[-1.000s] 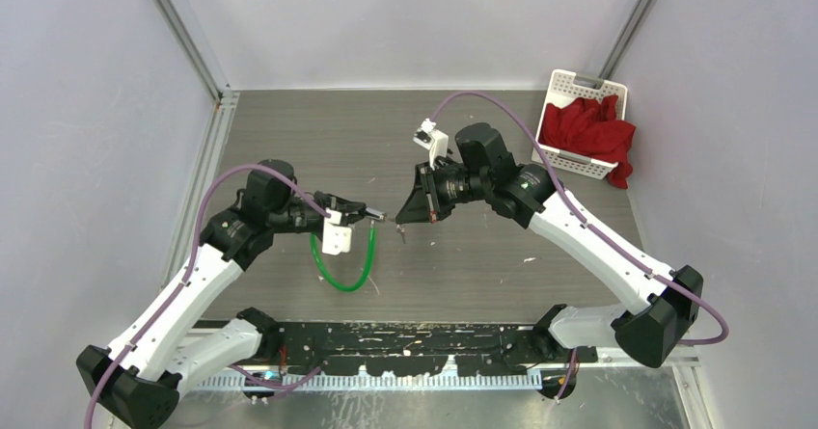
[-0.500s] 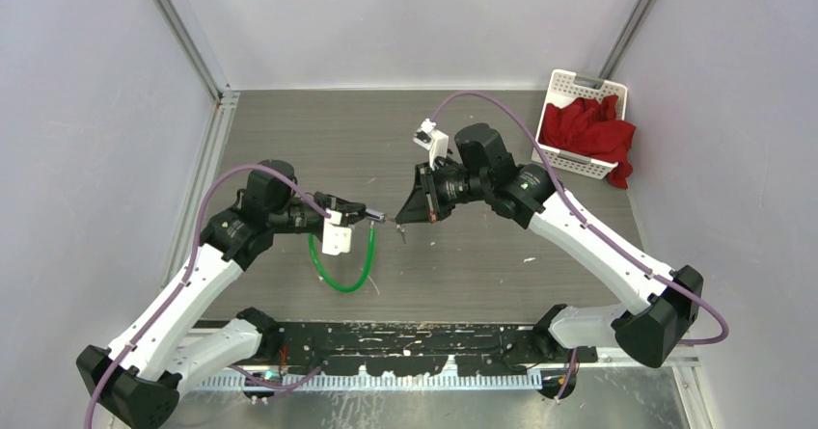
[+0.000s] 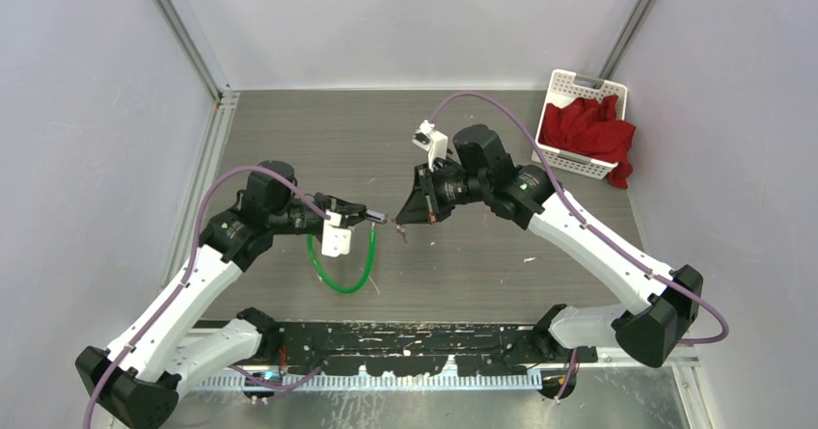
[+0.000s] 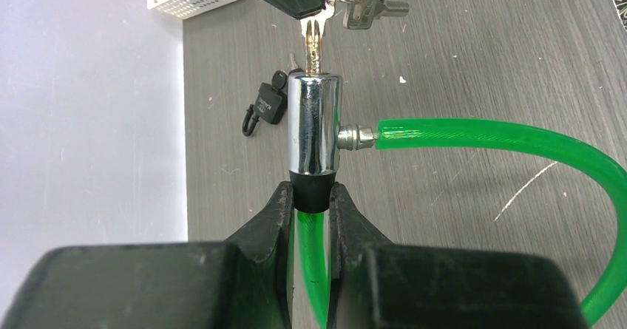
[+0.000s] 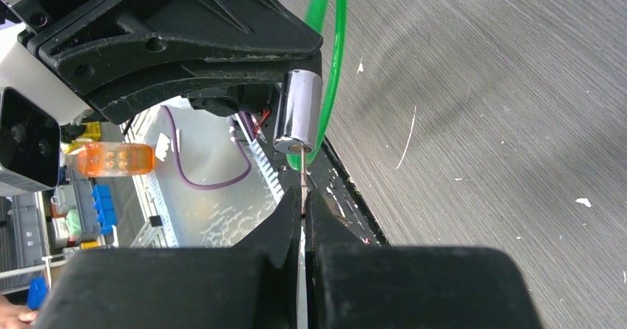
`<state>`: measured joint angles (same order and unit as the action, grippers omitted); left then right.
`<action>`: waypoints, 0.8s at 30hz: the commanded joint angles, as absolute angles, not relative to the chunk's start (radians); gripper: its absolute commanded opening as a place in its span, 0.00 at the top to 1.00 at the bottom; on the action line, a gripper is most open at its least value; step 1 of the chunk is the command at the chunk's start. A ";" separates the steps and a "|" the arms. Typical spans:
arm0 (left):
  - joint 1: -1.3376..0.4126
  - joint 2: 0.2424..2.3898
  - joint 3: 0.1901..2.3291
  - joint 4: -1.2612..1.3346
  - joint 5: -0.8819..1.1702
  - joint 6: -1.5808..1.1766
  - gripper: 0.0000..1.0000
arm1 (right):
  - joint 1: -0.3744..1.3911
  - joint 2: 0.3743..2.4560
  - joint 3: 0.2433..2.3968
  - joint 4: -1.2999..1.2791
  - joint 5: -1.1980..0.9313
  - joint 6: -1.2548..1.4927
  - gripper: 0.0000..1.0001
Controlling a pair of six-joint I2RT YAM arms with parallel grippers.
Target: Unlock with the key
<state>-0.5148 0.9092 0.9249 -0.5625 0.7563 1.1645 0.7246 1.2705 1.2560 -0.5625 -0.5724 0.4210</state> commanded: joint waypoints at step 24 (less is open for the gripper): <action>-0.700 0.942 1.017 -0.484 0.573 1.107 1.00 | 0.780 1.308 1.191 -0.351 -0.462 0.515 0.99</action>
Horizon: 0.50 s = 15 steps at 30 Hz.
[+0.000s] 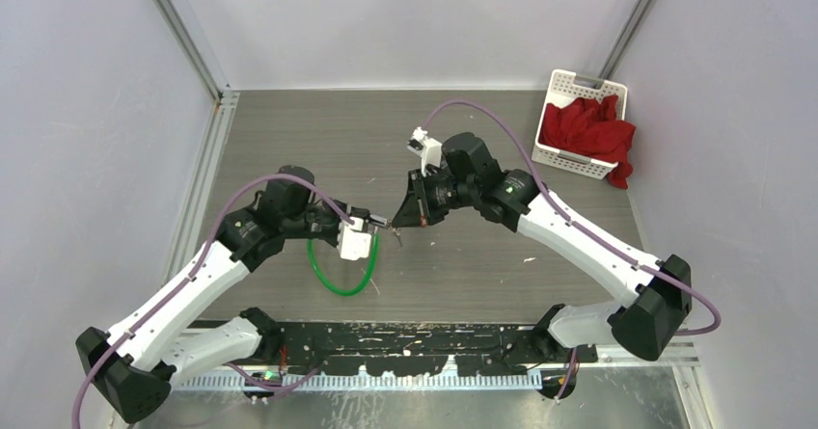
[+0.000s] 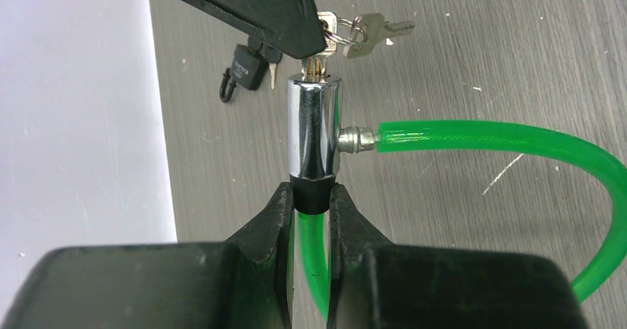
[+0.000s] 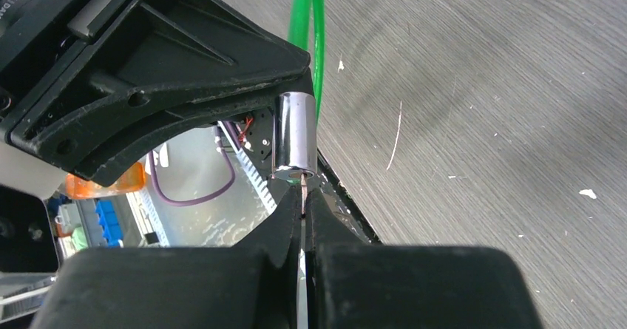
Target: Unlock with the key
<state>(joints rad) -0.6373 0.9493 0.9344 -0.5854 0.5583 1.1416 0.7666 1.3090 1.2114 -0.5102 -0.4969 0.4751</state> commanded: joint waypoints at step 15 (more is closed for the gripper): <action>-0.768 0.896 0.952 -0.256 0.526 1.103 1.00 | 0.776 1.268 1.054 -0.068 -0.487 0.691 0.99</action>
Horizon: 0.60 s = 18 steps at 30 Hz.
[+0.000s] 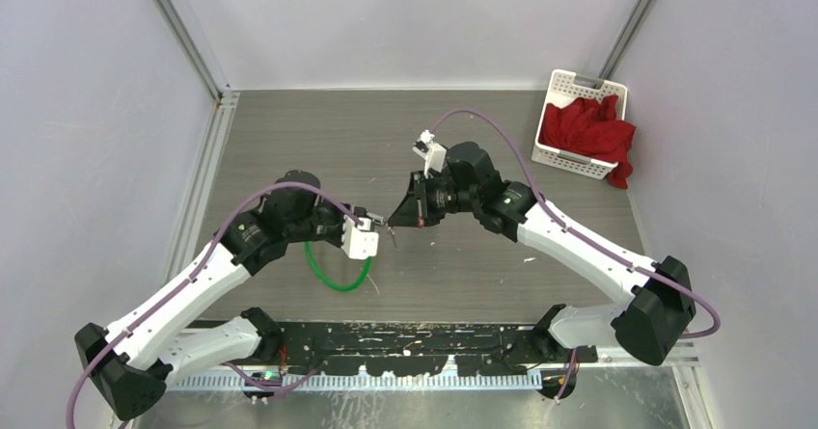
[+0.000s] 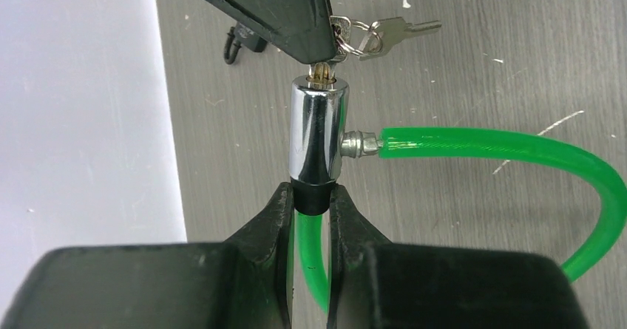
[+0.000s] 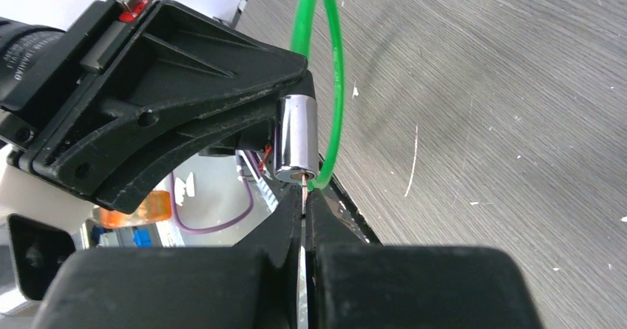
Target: Unlock with the key
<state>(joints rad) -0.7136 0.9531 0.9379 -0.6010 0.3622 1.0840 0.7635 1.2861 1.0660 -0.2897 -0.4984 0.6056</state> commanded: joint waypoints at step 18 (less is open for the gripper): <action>-0.769 0.845 0.825 -0.021 0.521 1.529 1.00 | 0.637 1.116 0.766 0.300 -0.511 1.164 0.99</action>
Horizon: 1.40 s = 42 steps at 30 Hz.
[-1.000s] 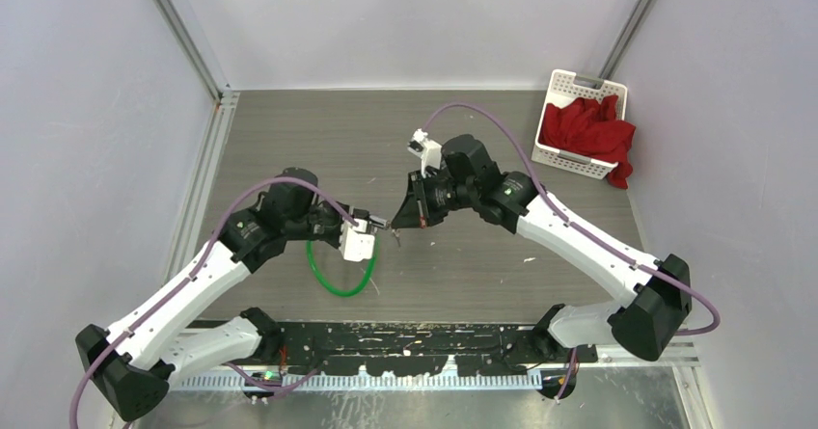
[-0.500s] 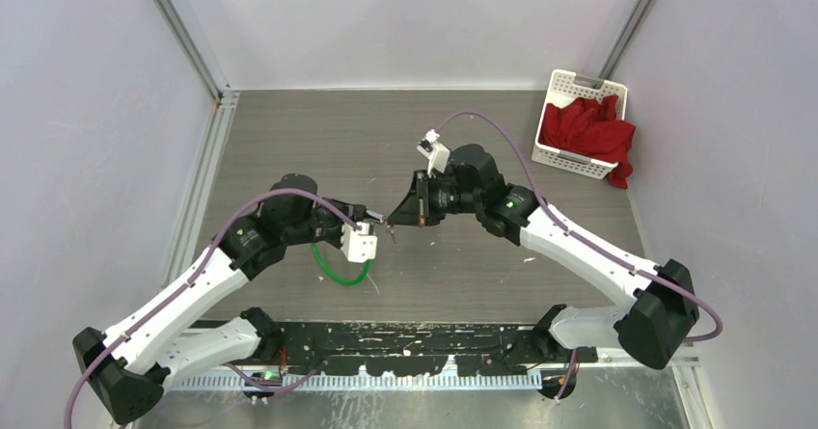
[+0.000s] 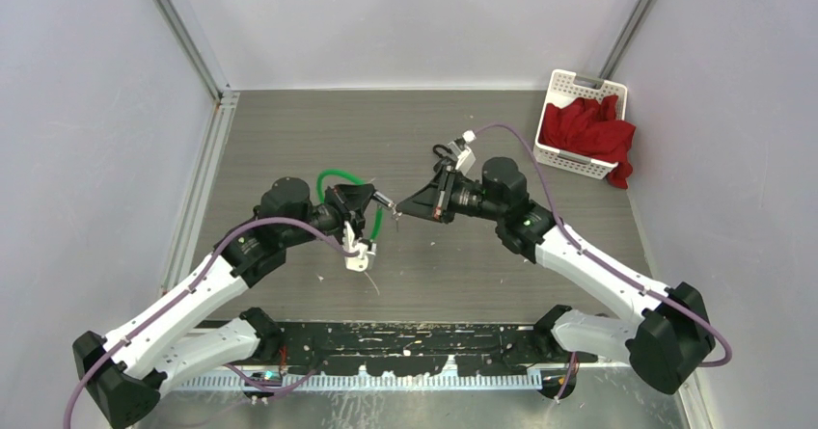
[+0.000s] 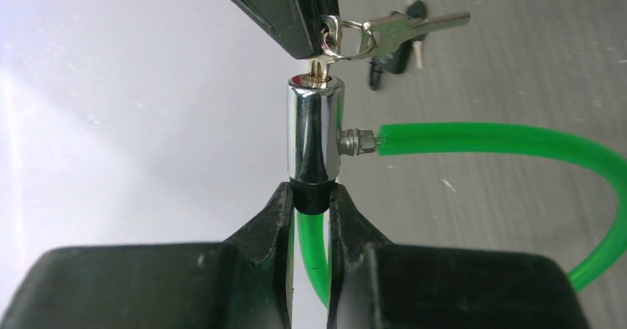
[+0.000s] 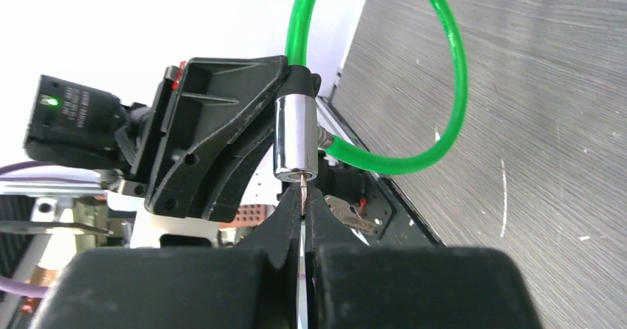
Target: Unlock with the key
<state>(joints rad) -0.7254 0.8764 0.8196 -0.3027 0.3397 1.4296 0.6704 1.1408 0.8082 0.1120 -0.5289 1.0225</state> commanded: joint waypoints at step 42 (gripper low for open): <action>-0.769 0.908 0.842 0.190 0.441 1.540 1.00 | 0.575 1.066 0.488 1.026 -0.406 1.829 0.59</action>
